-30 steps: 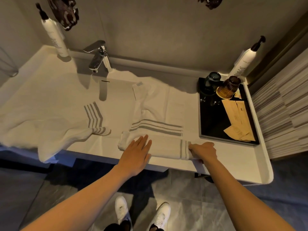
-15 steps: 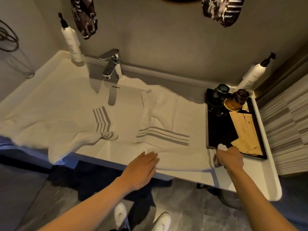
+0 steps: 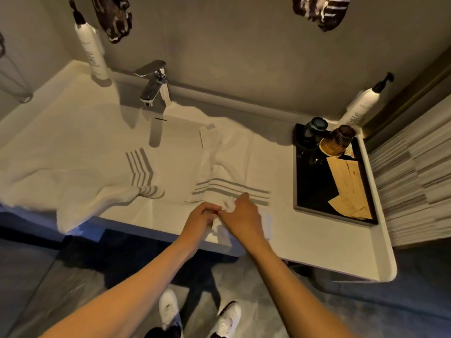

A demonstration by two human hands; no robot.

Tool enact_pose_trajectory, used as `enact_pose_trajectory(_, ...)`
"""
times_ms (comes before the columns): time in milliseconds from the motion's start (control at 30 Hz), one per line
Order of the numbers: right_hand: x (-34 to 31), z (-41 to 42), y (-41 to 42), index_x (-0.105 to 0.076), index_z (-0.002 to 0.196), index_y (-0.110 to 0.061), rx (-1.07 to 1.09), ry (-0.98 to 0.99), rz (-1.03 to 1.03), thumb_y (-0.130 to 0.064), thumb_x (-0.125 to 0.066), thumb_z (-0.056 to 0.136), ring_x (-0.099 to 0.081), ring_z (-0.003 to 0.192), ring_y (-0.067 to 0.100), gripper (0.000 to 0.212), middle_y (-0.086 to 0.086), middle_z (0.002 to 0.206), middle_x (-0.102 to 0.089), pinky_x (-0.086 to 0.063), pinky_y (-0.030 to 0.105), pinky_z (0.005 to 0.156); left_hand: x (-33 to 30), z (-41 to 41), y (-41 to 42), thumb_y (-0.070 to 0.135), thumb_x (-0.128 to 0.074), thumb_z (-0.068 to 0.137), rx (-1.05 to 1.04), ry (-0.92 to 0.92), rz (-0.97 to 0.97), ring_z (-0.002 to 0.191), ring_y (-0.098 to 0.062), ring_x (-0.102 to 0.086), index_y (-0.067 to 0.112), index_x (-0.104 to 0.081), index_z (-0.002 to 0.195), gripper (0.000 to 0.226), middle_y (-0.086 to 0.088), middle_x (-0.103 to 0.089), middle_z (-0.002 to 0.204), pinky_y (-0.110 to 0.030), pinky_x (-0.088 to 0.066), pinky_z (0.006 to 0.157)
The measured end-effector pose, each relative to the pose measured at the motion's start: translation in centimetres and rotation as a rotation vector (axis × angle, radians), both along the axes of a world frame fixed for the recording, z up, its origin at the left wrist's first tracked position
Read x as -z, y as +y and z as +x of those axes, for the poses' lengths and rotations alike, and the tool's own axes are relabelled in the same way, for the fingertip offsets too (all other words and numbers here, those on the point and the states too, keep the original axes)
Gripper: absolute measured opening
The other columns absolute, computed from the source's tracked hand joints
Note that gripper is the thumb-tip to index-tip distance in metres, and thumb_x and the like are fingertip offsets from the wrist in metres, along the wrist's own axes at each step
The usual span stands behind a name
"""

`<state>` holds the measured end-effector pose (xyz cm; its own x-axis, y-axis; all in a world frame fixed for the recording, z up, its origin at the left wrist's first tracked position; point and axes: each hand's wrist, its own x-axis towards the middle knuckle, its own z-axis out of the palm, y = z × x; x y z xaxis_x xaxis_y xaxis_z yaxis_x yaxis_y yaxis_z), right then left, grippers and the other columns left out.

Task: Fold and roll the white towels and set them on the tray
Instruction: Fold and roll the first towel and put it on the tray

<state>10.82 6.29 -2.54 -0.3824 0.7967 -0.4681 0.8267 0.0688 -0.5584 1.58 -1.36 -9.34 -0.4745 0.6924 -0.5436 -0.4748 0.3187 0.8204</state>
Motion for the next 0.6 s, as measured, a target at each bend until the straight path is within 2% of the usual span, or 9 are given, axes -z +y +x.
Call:
enact_pose_trajectory(67,1.2,-1.0,-1.6,-0.04,0.134,-0.008,-0.049,-0.049,-0.001,-0.047,-0.055,0.087,-0.057,0.114,0.033,0.063,0.014,0.13,-0.055,-0.05,0.039,0.088,-0.4,-0.2,0.2,-0.005,-0.042,0.093,-0.113,-0.129,-0.009,0.078,-0.021,-0.057,0.01,-0.063,0.084,0.027,-0.01,-0.062,0.082,-0.029,-0.045,0.071)
enact_pose_trajectory(100,1.8,-1.1,-2.1,-0.04,0.134,-0.007,-0.082,-0.086,-0.004,-0.049,-0.052,0.089,-0.056,0.115,0.034,0.062,0.015,0.13,-0.053,-0.049,0.04,0.088,-0.6,-0.4,0.2,0.0,-0.043,0.095,-0.123,-0.097,-0.04,0.079,-0.022,-0.059,0.01,-0.062,0.087,0.024,-0.011,-0.064,0.084,-0.031,-0.047,0.072)
enact_pose_trajectory(133,2.4,-0.9,-2.7,-0.041,0.133,-0.007,-0.107,-0.115,-0.011,-0.05,-0.048,0.092,-0.056,0.116,0.034,0.06,0.016,0.13,-0.052,-0.047,0.039,0.089,-0.8,-0.7,0.0,0.006,-0.045,0.097,-0.09,0.026,-0.073,0.084,-0.023,-0.06,0.011,-0.063,0.091,0.02,-0.01,-0.066,0.089,-0.033,-0.049,0.076)
enact_pose_trajectory(200,3.5,-0.4,-3.2,-0.045,0.131,-0.004,-0.111,-0.097,-0.009,-0.044,-0.042,0.096,-0.054,0.117,0.033,0.053,0.018,0.132,-0.052,-0.045,0.038,0.095,-0.9,-0.9,-1.1,0.015,-0.047,0.1,0.087,0.522,-0.107,0.095,-0.019,-0.061,0.014,-0.062,0.106,0.016,-0.004,-0.065,0.105,-0.031,-0.049,0.085)
enact_pose_trajectory(267,3.4,0.2,-3.3,-0.049,0.128,-0.004,-0.087,-0.023,-0.046,-0.035,-0.039,0.099,-0.054,0.117,0.031,0.045,0.019,0.132,-0.053,-0.042,0.034,0.097,-0.5,-0.7,-2.5,0.027,-0.04,0.101,0.359,0.977,-0.015,0.113,-0.015,-0.057,0.015,-0.06,0.124,0.033,-0.001,-0.058,0.128,-0.029,-0.046,0.099)
enact_pose_trajectory(333,2.8,1.1,-2.5,-0.055,0.124,-0.003,-0.081,0.077,-0.1,-0.02,-0.041,0.097,-0.057,0.113,0.03,0.034,0.015,0.124,-0.06,-0.043,0.033,0.091,0.6,-0.4,-3.4,0.038,-0.029,0.1,0.669,1.176,0.011,0.136,-0.015,-0.044,0.018,-0.051,0.142,0.051,0.0,-0.045,0.151,-0.029,-0.034,0.114)
enact_pose_trajectory(400,2.1,2.7,-1.2,-0.065,0.115,-0.008,-0.104,0.105,0.015,-0.011,-0.045,0.093,-0.062,0.104,0.027,0.031,0.009,0.113,-0.067,-0.046,0.031,0.084,1.8,-0.6,-4.2,0.04,-0.024,0.1,0.753,1.334,-0.029,0.143,-0.019,-0.039,0.02,-0.048,0.146,0.055,-0.001,-0.04,0.156,-0.034,-0.031,0.118)
enact_pose_trajectory(500,2.7,5.5,0.7,-0.067,0.117,-0.012,-0.287,-0.014,0.573,-0.014,-0.052,0.091,-0.061,0.109,0.03,0.03,0.008,0.118,-0.066,-0.05,0.037,0.088,2.0,-0.8,-4.3,0.038,-0.026,0.101,0.708,1.46,-0.054,0.136,-0.024,-0.049,0.018,-0.058,0.137,0.052,-0.004,-0.05,0.149,-0.041,-0.037,0.114)
enact_pose_trajectory(600,5.6,7.2,0.6,-0.042,0.147,-0.015,-0.589,-0.157,0.595,-0.037,-0.041,0.1,-0.032,0.144,0.035,0.052,0.007,0.155,-0.038,-0.028,0.051,0.115,0.9,-0.2,-3.4,0.042,-0.033,0.101,0.624,1.469,-0.095,0.101,-0.023,-0.066,0.02,-0.066,0.115,0.042,-0.002,-0.061,0.13,-0.036,-0.053,0.085)
